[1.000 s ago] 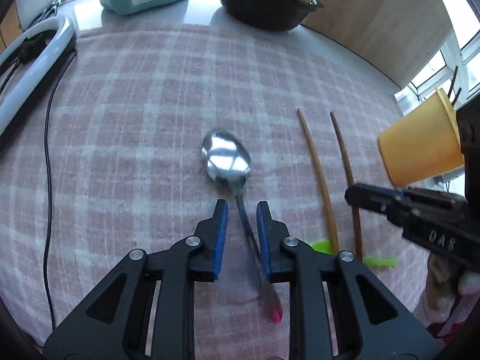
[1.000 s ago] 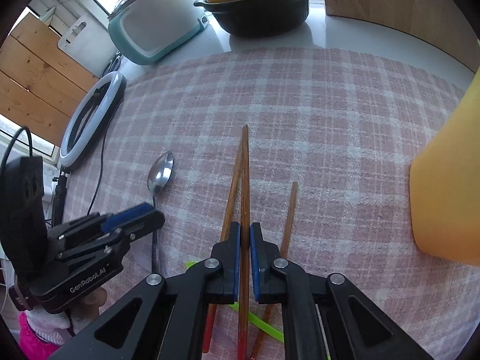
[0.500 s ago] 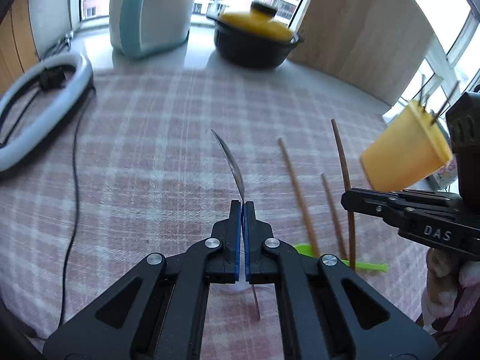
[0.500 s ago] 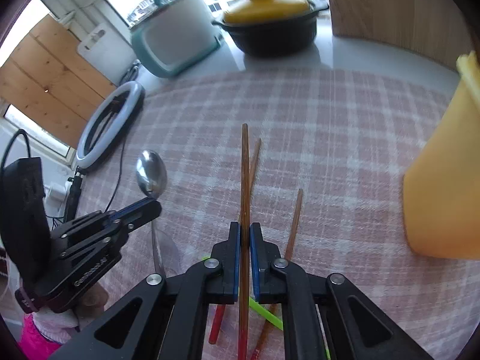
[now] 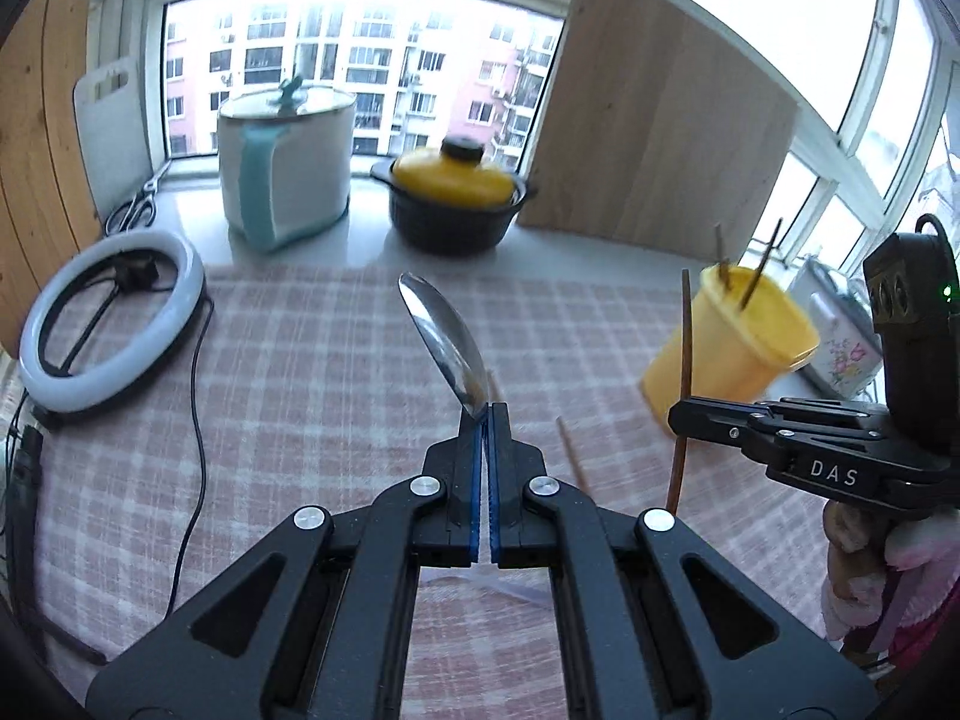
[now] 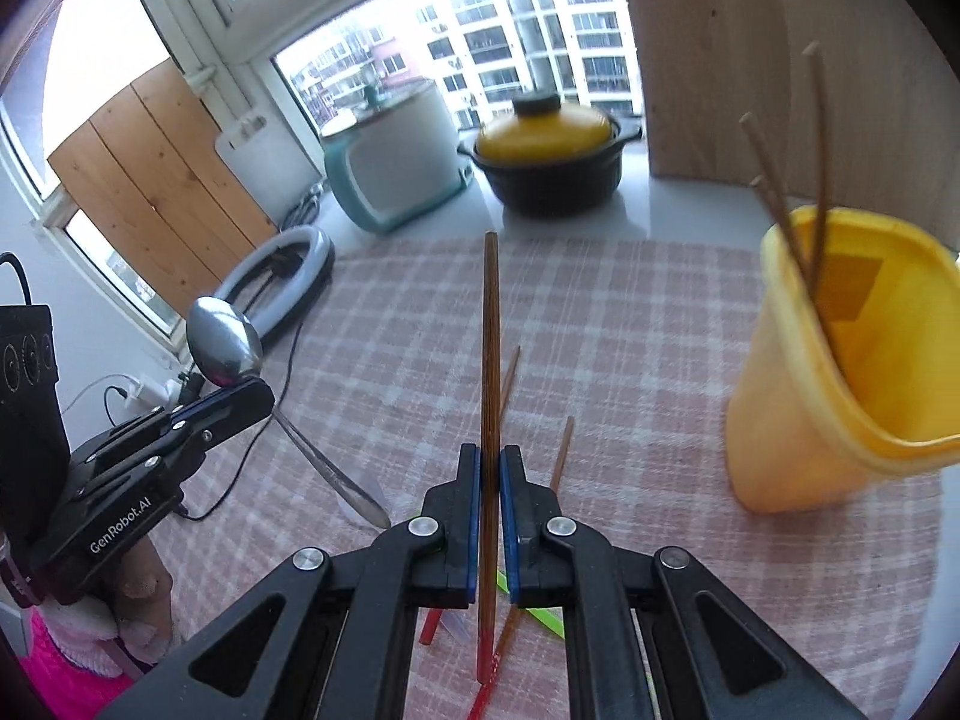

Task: Organize utensils
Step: 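Lift the spoon and chopstick and carry both over the yellow container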

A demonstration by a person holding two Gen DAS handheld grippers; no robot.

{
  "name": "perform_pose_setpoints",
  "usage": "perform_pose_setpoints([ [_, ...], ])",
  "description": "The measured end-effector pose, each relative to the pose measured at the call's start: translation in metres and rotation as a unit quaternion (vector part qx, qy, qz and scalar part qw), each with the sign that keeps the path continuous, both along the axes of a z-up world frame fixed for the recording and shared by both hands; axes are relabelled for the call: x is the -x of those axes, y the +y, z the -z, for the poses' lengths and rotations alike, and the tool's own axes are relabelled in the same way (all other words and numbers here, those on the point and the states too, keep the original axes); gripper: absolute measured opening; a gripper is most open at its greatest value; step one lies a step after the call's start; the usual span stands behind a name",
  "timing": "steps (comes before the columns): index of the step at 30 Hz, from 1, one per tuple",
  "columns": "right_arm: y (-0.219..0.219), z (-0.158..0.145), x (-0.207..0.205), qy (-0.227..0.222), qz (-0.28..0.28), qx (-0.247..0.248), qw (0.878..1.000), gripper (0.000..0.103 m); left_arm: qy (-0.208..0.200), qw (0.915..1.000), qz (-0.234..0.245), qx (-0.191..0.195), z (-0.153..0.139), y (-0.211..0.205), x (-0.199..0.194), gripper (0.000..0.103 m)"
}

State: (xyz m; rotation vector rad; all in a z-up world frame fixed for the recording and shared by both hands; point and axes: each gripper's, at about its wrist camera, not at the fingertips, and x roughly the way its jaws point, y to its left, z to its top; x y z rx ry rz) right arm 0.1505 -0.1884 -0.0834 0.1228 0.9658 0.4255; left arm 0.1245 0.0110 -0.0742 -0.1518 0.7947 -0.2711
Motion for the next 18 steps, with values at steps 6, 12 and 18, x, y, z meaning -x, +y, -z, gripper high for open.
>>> perform_pose_setpoints([
  [6,-0.013,-0.027,0.012,-0.035,0.005,-0.006,0.999,0.004,-0.031,0.9994,0.016,0.004,-0.028,-0.011,0.004,0.0],
  [12,-0.036,-0.052,0.021,-0.066,0.019,-0.022,0.997,0.004,-0.059,0.9973,0.042,0.012,-0.056,-0.031,0.007,0.0],
  [18,-0.064,-0.072,0.028,-0.093,0.036,-0.032,0.995,0.004,-0.083,0.9939,0.072,0.013,-0.078,-0.062,0.004,0.0],
])
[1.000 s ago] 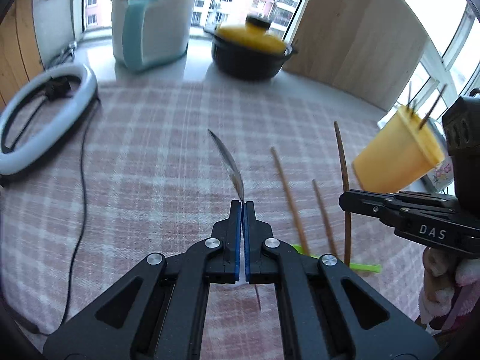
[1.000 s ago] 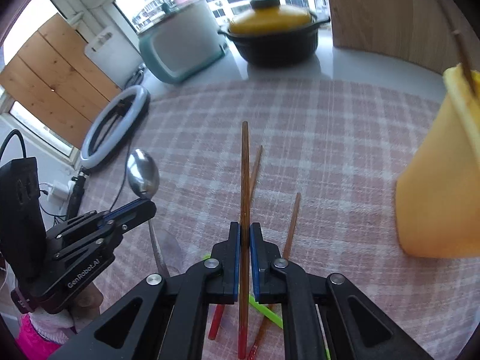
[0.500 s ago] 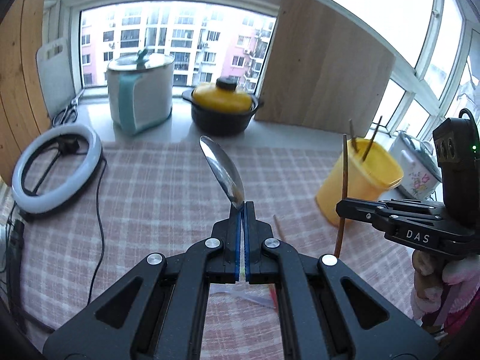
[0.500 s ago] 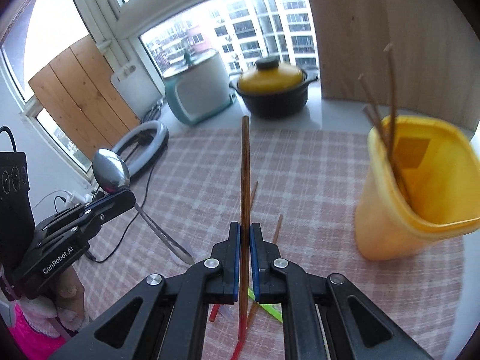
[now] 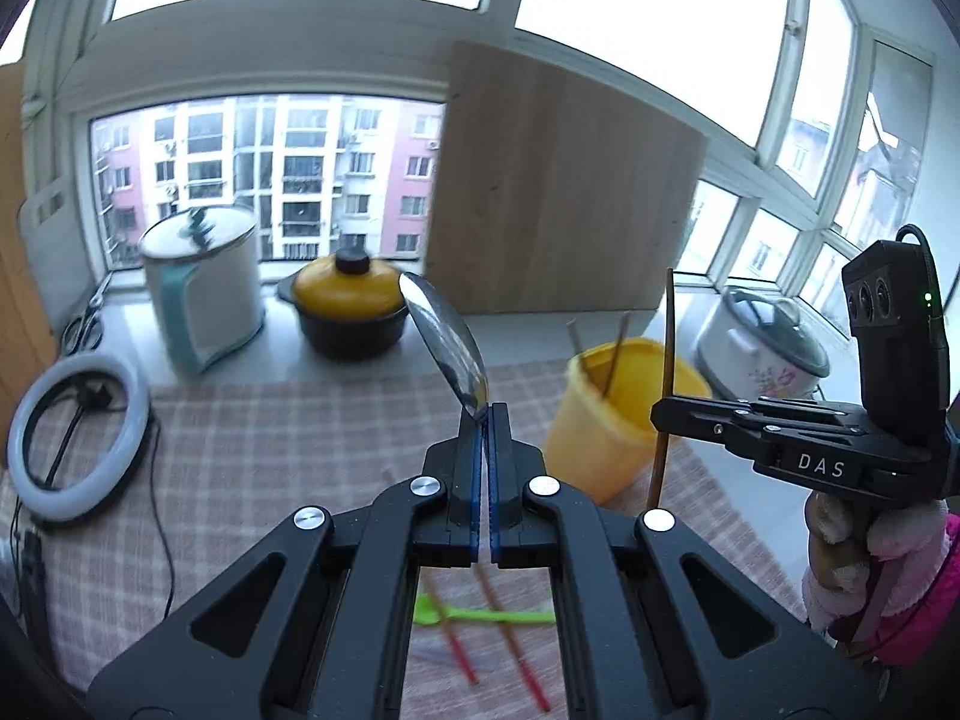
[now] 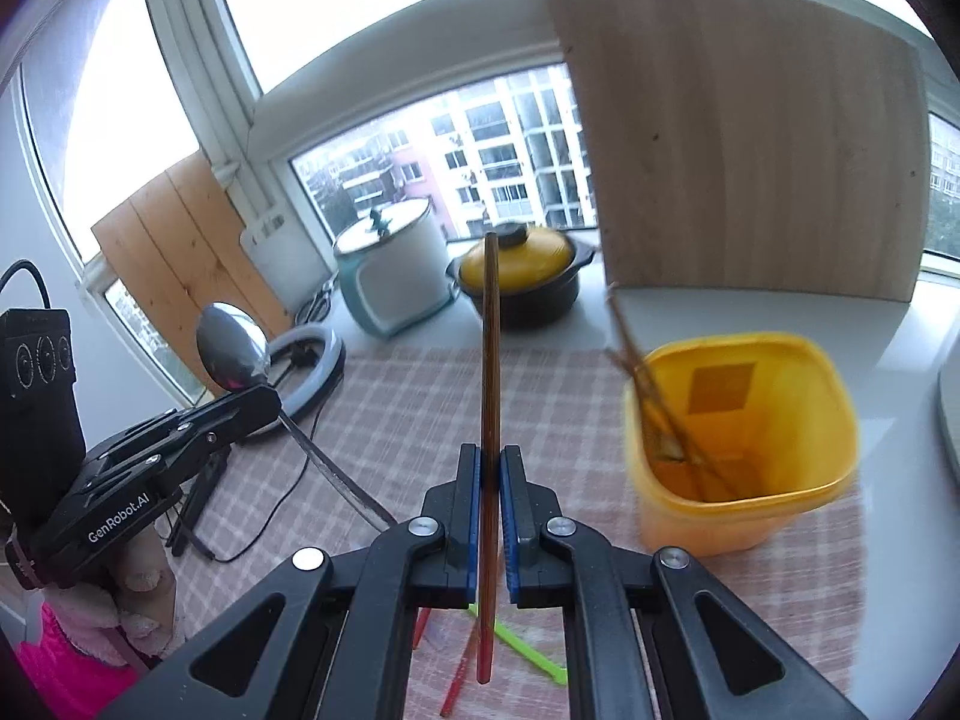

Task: Organize utensils
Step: 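Lift the spoon and chopstick and carry both over the yellow container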

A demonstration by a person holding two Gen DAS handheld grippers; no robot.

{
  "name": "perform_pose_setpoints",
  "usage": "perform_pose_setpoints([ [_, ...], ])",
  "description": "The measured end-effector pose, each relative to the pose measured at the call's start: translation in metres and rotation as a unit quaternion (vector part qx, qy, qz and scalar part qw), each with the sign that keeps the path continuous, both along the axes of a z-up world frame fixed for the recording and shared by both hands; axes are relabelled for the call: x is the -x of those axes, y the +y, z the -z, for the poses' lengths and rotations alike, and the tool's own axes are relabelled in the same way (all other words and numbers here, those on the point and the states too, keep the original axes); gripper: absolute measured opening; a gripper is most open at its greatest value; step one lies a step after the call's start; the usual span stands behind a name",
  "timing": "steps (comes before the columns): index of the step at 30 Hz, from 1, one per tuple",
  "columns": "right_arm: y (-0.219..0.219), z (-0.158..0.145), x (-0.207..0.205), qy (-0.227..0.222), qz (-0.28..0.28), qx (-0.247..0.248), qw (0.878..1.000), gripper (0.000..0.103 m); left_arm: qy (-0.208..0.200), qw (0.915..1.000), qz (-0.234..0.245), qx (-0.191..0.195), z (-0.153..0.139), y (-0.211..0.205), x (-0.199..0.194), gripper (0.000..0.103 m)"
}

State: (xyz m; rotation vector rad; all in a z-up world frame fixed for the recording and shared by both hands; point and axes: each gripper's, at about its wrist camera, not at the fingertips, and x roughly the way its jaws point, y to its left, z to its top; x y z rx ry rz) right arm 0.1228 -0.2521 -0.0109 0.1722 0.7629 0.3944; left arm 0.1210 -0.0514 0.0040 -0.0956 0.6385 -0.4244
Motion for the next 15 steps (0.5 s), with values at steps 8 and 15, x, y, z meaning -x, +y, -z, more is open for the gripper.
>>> perform_pose_setpoints([
  [8,-0.048,-0.024,0.001,-0.033,0.033,-0.001,0.999,0.004,-0.013,0.9996,0.024,0.009,-0.015,-0.042,-0.013,0.0],
  [15,-0.092,-0.044,-0.006,-0.058,0.06,-0.007,0.997,0.004,-0.02,0.9987,0.041,0.022,-0.024,-0.081,-0.025,0.0],
])
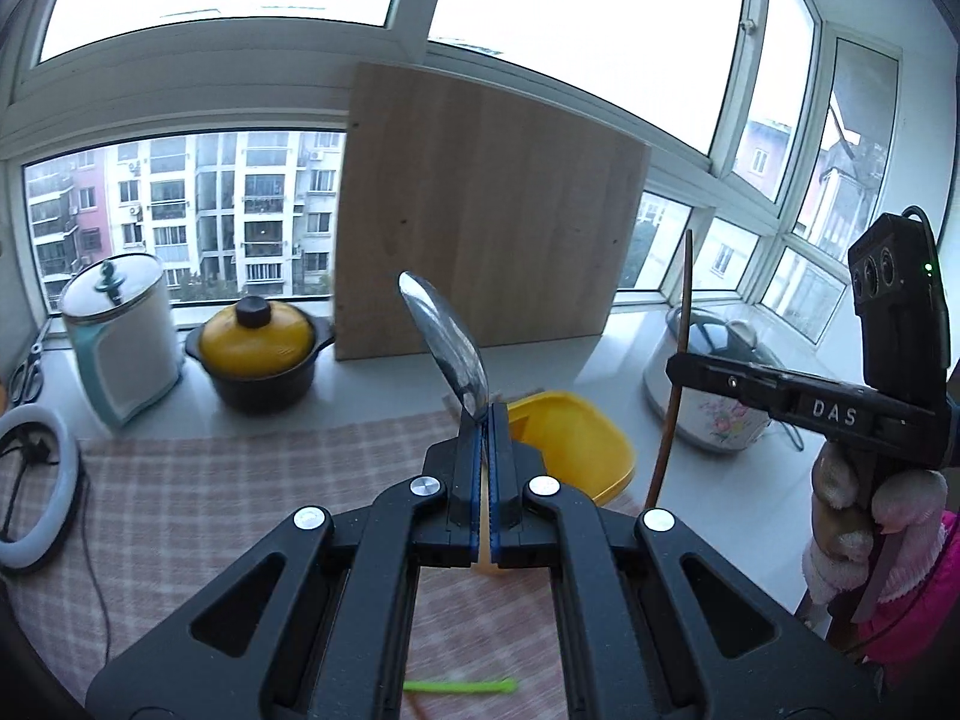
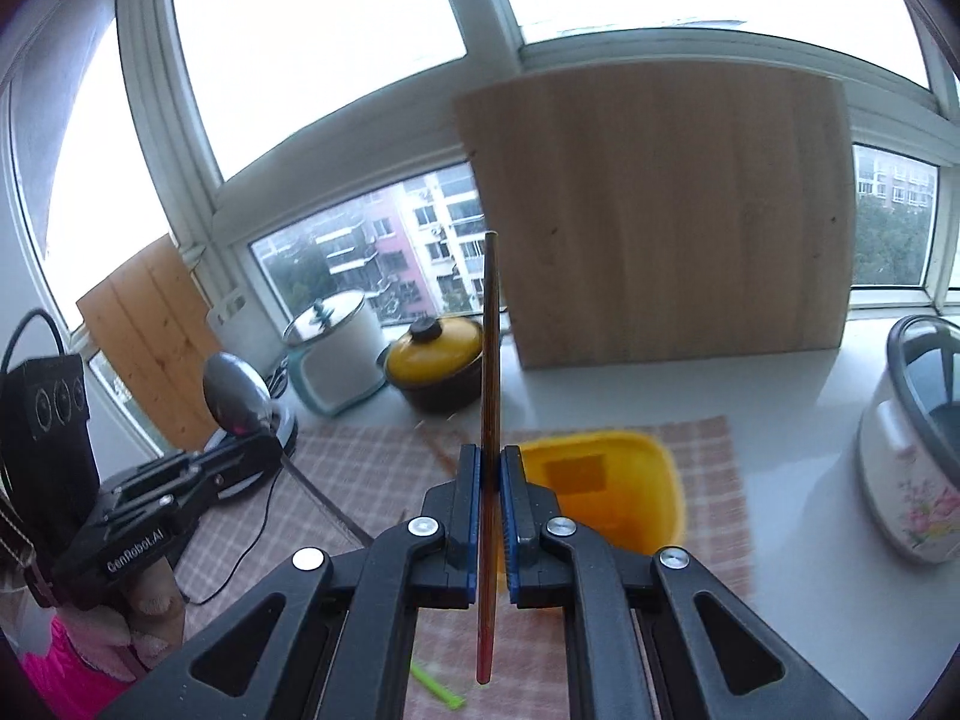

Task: Organize utensils
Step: 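Lift the spoon and chopstick and carry both over the yellow container, then lower the spoon and chopstick into the container and open both grippers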

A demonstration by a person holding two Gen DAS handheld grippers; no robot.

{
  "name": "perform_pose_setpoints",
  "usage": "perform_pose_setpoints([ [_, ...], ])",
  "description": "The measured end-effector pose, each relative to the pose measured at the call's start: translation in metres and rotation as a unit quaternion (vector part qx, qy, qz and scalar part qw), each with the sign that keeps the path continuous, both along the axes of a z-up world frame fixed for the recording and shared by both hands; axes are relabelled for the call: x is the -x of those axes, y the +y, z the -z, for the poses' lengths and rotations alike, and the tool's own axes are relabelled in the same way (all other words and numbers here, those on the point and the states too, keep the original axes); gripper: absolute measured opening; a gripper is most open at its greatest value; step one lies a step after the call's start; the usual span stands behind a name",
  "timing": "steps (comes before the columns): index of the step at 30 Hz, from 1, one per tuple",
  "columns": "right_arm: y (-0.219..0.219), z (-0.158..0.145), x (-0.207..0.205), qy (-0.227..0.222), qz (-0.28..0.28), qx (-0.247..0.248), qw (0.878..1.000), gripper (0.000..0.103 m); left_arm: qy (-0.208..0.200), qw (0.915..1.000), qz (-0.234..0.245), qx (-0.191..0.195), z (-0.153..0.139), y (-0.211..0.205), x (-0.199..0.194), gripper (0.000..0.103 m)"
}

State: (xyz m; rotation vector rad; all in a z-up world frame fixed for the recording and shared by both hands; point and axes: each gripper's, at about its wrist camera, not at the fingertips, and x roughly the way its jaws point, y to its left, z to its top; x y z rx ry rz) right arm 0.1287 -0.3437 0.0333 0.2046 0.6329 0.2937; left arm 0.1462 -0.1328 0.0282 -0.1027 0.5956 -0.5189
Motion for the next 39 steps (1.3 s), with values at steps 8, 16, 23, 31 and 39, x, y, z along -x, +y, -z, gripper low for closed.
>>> perform_pose_setpoints([
  [8,-0.028,-0.016,-0.009,-0.026,0.008,0.004,1.0,0.004,-0.015,0.9998,0.013,-0.01,-0.005,-0.043,-0.007,0.0],
  [16,-0.037,-0.016,-0.039,-0.038,0.02,0.006,0.999,0.004,-0.012,0.9988,0.012,-0.046,0.012,-0.077,-0.019,0.0],
  [23,-0.037,0.01,-0.063,-0.017,0.015,0.015,1.0,0.004,-0.004,0.9956,0.01,-0.093,0.035,-0.101,-0.028,0.0],
  [31,-0.038,0.04,-0.075,0.015,0.006,0.014,1.0,0.004,0.015,0.9943,0.016,-0.105,0.052,-0.109,-0.031,0.0],
  [39,-0.043,0.057,-0.072,0.036,0.008,0.013,0.999,0.004,0.037,0.9939,0.026,-0.101,0.062,-0.109,-0.032,0.0],
])
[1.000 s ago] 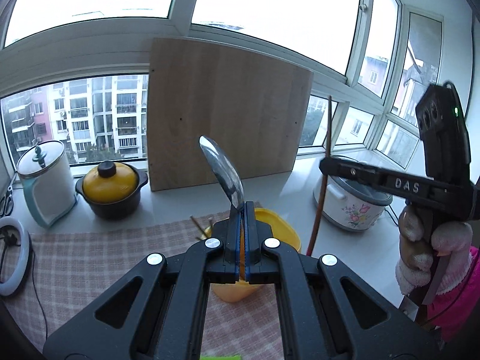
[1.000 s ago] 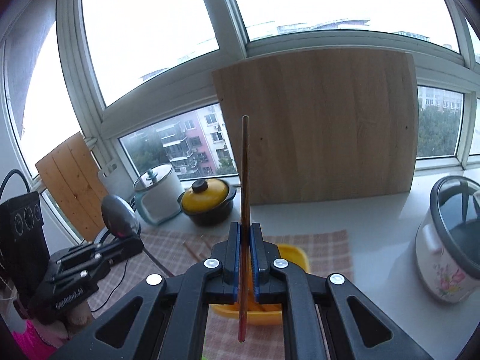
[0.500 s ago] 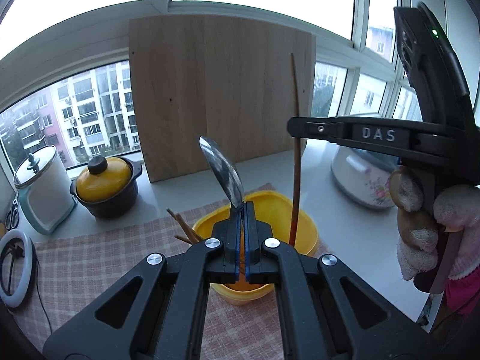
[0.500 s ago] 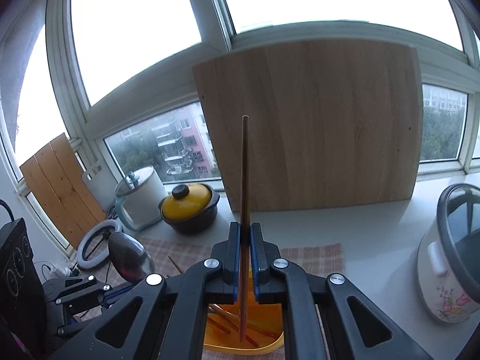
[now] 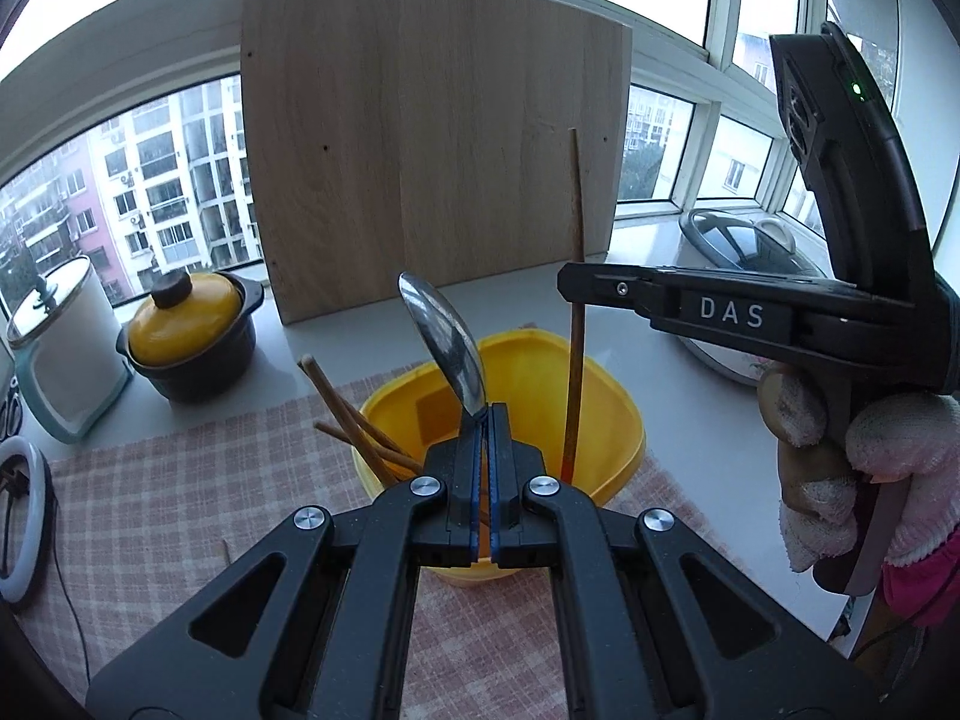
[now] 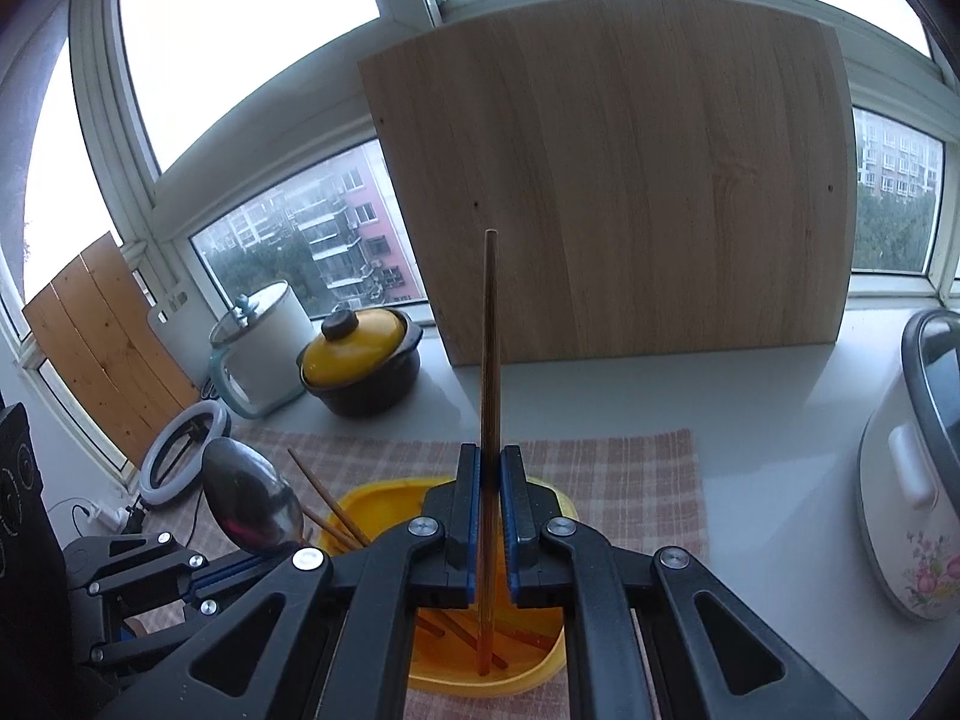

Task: Organize utensils
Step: 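Lower the spoon and chopstick into the container and open both grippers, then move both open grippers back down to the utensils on the mat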

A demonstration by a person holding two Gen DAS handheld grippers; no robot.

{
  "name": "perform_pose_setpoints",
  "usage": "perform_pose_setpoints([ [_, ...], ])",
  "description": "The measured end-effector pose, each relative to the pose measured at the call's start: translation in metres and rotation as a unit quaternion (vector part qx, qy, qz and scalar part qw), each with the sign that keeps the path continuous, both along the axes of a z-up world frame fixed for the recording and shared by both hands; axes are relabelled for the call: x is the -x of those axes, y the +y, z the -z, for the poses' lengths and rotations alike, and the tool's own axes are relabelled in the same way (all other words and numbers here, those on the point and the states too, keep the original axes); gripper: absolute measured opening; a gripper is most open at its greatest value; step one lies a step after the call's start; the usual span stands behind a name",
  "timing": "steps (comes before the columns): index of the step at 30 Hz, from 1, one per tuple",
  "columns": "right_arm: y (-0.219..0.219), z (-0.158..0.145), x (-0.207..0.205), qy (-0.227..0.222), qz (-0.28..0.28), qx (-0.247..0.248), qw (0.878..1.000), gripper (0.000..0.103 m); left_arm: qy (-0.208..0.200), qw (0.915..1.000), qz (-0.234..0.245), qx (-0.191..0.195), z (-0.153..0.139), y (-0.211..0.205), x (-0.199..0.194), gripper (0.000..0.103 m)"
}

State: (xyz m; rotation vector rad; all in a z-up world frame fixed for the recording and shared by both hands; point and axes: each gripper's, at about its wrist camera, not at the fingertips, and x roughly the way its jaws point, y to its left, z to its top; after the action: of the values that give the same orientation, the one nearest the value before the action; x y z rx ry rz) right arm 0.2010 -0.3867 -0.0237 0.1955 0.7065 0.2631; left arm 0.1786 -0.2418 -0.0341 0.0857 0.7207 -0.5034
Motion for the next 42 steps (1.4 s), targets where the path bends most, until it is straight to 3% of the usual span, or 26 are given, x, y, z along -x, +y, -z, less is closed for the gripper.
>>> perform_pose_setpoints([
  [10,-0.003,0.008,0.004,0.022,0.012,-0.007,1.0,0.006,0.011,0.9998,0.018,0.006,0.0,0.004,0.007,0.0],
  [14,-0.003,0.008,0.009,0.022,0.021,-0.008,1.0,0.025,0.014,0.9996,0.02,0.011,-0.001,0.01,0.011,0.0],
  [16,-0.003,0.006,0.012,0.021,0.025,-0.011,0.999,0.025,0.012,0.9996,0.021,0.013,-0.004,0.014,0.014,0.005],
  [18,-0.002,0.005,0.017,0.019,0.028,-0.01,0.999,0.026,0.01,0.9996,0.021,0.018,-0.007,0.019,0.018,0.022],
  [20,0.0,0.003,0.022,0.016,0.031,-0.006,0.999,0.028,0.006,0.9994,0.02,0.026,-0.011,0.025,0.022,0.028],
  [39,0.035,-0.009,0.057,0.01,0.04,-0.008,0.999,0.031,-0.006,0.9988,0.013,0.048,-0.033,0.084,0.05,0.028],
  [42,0.046,-0.011,0.062,0.008,0.034,-0.006,0.999,0.031,-0.01,0.9991,-0.008,0.041,-0.033,0.102,0.054,0.039],
])
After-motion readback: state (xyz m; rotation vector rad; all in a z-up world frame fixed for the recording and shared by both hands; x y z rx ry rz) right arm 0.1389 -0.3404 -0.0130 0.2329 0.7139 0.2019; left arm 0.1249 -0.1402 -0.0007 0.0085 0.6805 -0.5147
